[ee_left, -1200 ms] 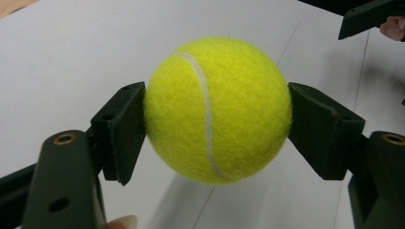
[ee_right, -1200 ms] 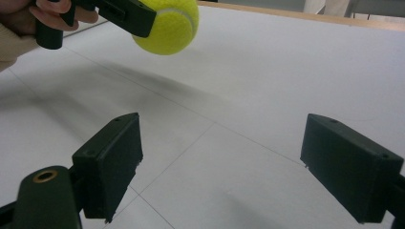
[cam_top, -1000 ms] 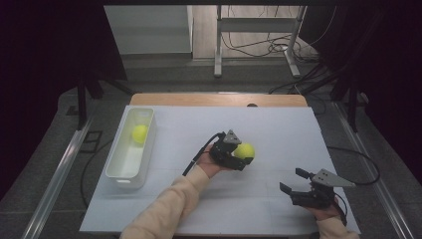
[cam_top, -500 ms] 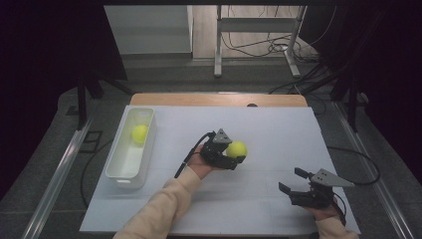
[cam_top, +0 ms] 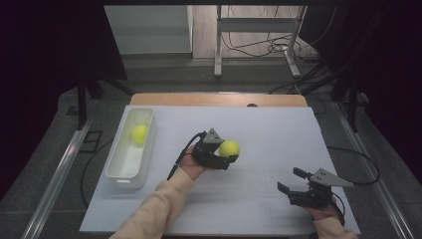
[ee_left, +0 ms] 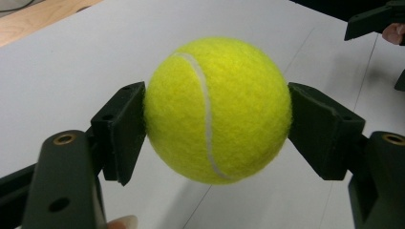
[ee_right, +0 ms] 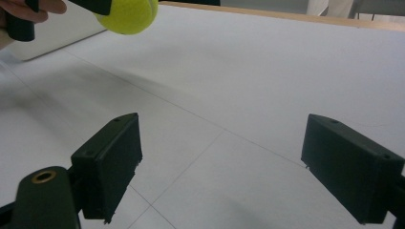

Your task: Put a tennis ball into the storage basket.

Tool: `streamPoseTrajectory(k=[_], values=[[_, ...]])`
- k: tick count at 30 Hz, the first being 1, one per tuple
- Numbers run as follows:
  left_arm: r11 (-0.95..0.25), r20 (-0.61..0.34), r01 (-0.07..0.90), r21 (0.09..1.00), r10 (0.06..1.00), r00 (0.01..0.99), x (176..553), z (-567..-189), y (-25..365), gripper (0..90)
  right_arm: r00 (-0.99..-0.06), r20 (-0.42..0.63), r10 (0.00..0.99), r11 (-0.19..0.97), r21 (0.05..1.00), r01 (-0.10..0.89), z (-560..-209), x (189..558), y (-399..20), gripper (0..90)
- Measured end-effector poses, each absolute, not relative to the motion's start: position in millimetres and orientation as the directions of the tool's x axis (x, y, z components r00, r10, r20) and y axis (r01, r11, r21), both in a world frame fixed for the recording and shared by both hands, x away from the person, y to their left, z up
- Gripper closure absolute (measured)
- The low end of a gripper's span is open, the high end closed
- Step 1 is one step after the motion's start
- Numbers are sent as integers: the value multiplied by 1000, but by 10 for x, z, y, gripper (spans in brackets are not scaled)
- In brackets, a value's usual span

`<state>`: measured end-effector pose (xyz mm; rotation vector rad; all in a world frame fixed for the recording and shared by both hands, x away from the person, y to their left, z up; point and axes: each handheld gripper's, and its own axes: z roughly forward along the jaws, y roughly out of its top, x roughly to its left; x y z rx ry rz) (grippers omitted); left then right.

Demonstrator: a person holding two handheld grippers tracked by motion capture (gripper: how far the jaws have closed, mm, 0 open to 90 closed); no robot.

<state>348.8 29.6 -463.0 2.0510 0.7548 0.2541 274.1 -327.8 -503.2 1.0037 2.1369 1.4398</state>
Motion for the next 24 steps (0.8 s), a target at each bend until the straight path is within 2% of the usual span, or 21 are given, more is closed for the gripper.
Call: streamPoseTrajectory(k=[24], values=[[-366, -112, 418, 832, 628, 771, 3377, -4544, 587, 260, -678, 58, 733, 250, 903, 348, -5048, 2744, -3243, 148]])
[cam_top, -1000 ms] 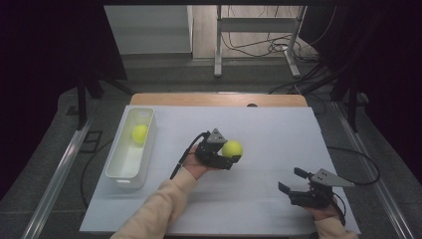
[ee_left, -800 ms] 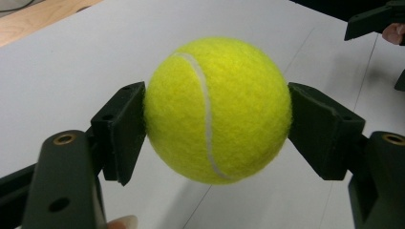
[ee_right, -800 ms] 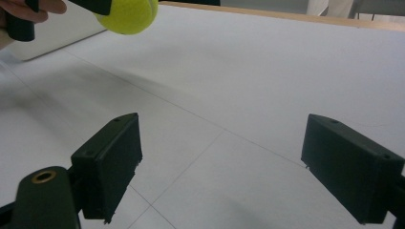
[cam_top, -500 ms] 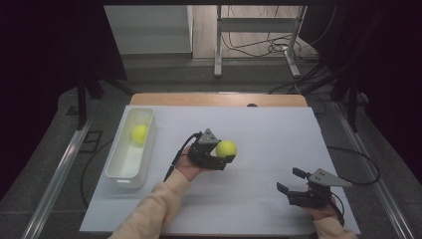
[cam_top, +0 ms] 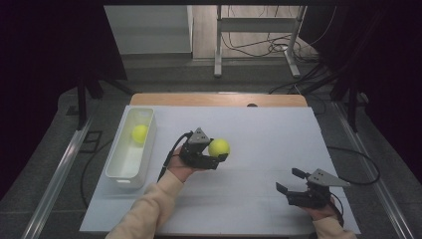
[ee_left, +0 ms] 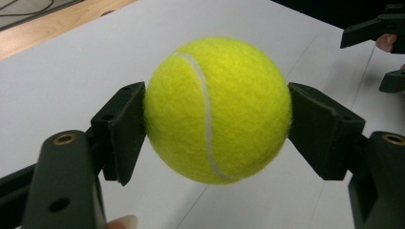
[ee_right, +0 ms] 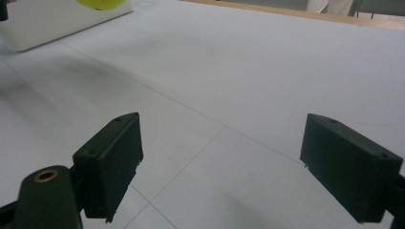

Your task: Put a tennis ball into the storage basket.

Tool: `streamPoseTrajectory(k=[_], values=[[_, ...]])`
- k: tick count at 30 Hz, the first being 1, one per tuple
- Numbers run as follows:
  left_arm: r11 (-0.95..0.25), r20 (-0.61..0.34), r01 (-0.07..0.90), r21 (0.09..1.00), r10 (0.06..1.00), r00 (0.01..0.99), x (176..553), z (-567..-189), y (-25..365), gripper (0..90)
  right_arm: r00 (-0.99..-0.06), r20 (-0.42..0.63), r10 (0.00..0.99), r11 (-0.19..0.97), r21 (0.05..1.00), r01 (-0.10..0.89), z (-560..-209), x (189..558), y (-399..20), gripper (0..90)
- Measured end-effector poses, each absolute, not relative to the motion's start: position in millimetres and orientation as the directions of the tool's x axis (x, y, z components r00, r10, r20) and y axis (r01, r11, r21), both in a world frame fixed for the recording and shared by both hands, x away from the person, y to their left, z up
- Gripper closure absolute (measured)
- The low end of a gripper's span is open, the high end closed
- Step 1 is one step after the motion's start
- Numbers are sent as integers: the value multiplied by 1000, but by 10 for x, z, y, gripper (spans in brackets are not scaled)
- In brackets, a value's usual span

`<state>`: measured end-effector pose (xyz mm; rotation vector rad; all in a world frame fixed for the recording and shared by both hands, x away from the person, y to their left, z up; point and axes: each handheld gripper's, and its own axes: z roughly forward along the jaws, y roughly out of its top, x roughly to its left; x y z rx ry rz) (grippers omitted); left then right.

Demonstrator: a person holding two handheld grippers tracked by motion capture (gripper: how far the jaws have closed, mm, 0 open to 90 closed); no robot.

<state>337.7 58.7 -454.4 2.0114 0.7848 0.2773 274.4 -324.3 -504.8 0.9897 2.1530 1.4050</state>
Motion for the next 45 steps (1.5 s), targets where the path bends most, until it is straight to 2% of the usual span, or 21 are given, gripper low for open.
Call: streamPoseTrajectory(k=[45], values=[[-280, -133, 445, 851, 703, 698, 3453, -4353, 1059, 260, -678, 36, 734, 270, 901, 340, -5050, 2726, -3253, 149]])
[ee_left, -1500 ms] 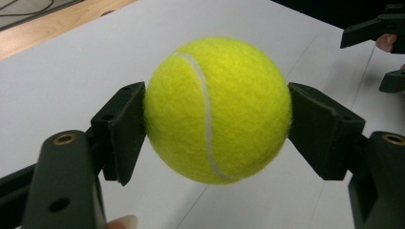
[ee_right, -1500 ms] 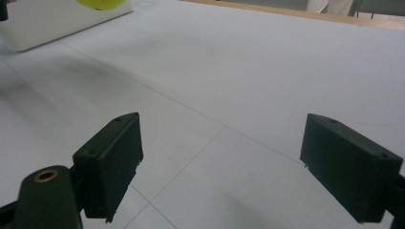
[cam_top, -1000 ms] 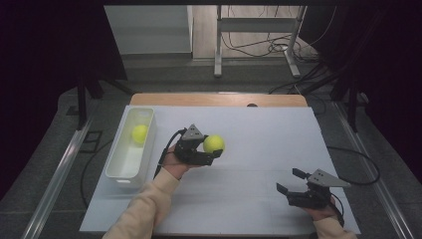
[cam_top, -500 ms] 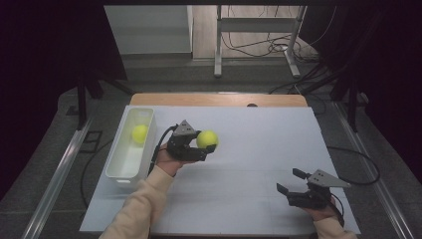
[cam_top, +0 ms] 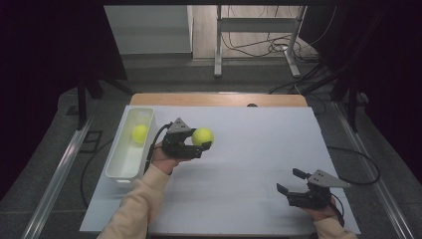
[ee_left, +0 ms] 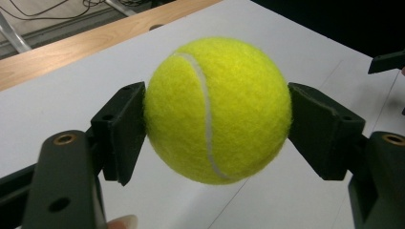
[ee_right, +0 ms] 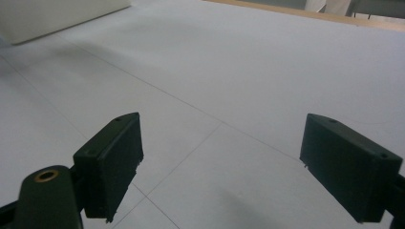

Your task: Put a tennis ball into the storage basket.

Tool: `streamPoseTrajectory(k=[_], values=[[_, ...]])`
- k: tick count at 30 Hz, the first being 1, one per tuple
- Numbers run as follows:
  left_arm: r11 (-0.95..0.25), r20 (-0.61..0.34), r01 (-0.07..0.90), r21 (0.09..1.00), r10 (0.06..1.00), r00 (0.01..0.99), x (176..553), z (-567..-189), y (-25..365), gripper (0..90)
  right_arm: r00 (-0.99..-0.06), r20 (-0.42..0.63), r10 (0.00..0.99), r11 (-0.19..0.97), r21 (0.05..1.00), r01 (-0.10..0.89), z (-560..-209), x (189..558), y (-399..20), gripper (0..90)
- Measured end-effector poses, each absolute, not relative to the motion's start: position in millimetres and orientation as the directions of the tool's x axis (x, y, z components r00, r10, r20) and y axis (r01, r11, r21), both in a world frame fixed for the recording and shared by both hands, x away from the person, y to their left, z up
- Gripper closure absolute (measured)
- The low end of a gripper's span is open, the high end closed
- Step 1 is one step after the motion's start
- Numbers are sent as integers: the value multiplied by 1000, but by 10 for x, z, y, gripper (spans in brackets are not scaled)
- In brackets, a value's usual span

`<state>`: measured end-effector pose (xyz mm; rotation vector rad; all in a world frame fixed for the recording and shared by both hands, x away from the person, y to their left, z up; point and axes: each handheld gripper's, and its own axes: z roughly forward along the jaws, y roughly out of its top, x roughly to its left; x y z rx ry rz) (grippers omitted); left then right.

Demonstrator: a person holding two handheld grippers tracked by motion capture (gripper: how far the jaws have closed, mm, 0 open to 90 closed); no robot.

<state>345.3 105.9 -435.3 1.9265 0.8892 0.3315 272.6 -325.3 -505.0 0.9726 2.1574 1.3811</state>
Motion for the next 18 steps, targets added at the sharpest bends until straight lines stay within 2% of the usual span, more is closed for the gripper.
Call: streamPoseTrajectory(k=[18], values=[[-237, -138, 447, 863, 740, 658, 3436, -4248, 1319, 260, -676, 33, 736, 272, 900, 340, -5050, 2726, -3258, 149]])
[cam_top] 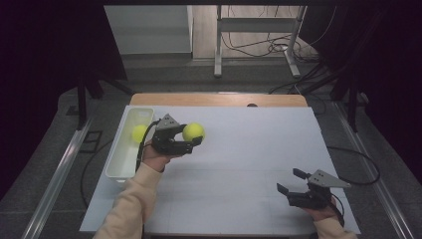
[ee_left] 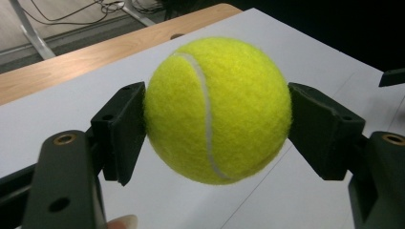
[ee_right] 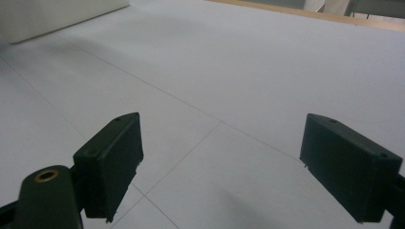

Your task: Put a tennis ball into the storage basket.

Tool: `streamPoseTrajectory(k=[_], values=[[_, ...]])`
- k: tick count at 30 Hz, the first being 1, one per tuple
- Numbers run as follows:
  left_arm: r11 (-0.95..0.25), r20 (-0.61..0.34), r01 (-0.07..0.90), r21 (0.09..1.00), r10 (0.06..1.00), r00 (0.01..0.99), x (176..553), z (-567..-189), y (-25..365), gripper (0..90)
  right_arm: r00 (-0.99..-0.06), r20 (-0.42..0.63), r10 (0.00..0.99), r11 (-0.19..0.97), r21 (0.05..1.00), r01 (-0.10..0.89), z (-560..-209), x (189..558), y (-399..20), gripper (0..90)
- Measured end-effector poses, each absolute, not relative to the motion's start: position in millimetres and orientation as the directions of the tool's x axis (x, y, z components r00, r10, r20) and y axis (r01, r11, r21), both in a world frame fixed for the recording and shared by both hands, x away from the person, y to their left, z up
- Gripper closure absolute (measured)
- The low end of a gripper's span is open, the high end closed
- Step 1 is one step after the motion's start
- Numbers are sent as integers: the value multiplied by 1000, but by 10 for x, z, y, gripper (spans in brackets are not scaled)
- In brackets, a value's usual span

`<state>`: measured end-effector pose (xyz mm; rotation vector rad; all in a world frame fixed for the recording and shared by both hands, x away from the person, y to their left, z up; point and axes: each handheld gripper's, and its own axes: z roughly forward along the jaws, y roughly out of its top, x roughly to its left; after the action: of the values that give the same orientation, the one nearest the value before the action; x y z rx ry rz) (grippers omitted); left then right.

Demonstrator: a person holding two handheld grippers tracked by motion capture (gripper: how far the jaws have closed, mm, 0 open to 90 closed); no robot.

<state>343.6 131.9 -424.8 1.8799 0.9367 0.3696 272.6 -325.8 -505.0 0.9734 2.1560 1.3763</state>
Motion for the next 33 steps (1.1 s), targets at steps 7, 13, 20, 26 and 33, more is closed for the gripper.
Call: streamPoseTrajectory(k=[7, 13, 20, 26, 33], values=[[-225, -132, 448, 865, 760, 636, 3424, -4228, 1431, 260, -677, 33, 735, 272, 900, 339, -5049, 2726, -3259, 149], [-208, -139, 452, 867, 772, 620, 3418, -4214, 1515, 260, -676, 30, 736, 276, 899, 340, -5048, 2724, -3260, 149], [-193, -141, 459, 867, 789, 598, 3412, -4211, 1620, 260, -676, 29, 736, 276, 899, 339, -5049, 2724, -3259, 149], [-178, -146, 462, 869, 800, 582, 3408, -4201, 1698, 259, -676, 28, 736, 277, 899, 339, -5049, 2724, -3259, 149], [-168, -145, 461, 871, 810, 569, 3399, -4183, 1750, 259, -676, 24, 736, 281, 898, 337, -5049, 2723, -3257, 149]])
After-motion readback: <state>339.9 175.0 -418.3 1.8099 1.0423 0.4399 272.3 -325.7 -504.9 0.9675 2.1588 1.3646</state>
